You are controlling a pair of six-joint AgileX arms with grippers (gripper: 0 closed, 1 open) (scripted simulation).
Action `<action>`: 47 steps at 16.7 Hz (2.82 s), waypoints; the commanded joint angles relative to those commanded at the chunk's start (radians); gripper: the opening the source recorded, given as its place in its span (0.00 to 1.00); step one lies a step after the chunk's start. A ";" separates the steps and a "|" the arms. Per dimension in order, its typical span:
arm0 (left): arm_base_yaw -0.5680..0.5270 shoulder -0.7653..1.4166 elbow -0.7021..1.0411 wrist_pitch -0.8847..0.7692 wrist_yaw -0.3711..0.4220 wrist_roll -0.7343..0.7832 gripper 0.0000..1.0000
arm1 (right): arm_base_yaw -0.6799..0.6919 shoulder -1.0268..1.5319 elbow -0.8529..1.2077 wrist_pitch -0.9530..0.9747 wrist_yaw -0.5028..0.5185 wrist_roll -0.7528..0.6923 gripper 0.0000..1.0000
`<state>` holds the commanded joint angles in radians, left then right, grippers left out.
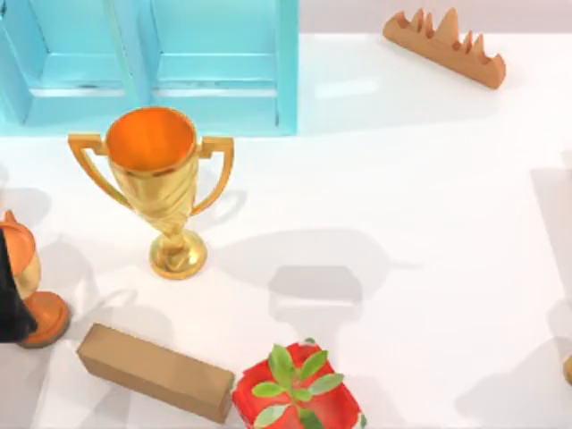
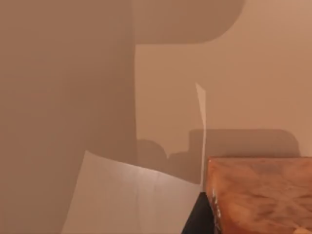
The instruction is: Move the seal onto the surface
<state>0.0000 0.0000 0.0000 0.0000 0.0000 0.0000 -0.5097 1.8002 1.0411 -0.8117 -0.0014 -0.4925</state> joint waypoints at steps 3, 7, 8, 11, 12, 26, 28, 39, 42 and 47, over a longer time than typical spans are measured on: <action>0.000 0.000 0.000 0.000 0.000 0.000 1.00 | 0.012 -0.016 0.020 -0.031 0.009 0.020 0.00; 0.000 0.000 0.000 0.000 0.000 0.000 1.00 | 0.089 -0.118 0.126 -0.182 0.042 0.105 0.00; 0.000 0.000 0.000 0.000 0.000 0.000 1.00 | 0.115 -0.155 0.162 -0.233 0.050 0.129 0.00; 0.000 0.000 0.000 0.000 0.000 0.000 1.00 | 0.196 -0.259 0.263 -0.383 0.068 0.199 0.00; 0.000 0.000 0.000 0.000 0.000 0.000 1.00 | 0.224 -0.283 0.287 -0.426 0.072 0.223 0.00; 0.000 0.000 0.000 0.000 0.000 0.000 1.00 | 0.509 -0.265 0.324 -0.588 0.000 0.505 0.00; 0.000 0.000 0.000 0.000 0.000 0.000 1.00 | 0.509 -0.265 0.324 -0.588 0.000 0.505 0.00; 0.000 0.000 0.000 0.000 0.000 0.000 1.00 | 0.761 0.122 0.603 -0.496 0.003 0.768 0.00; 0.000 0.000 0.000 0.000 0.000 0.000 1.00 | 0.891 0.322 0.732 -0.439 0.004 0.901 0.00; 0.000 0.000 0.000 0.000 0.000 0.000 1.00 | 1.002 0.452 0.838 -0.385 0.006 1.014 0.00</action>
<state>0.0000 0.0000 0.0000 0.0000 0.0000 0.0000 0.4924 2.2522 1.8790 -1.1966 0.0047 0.5215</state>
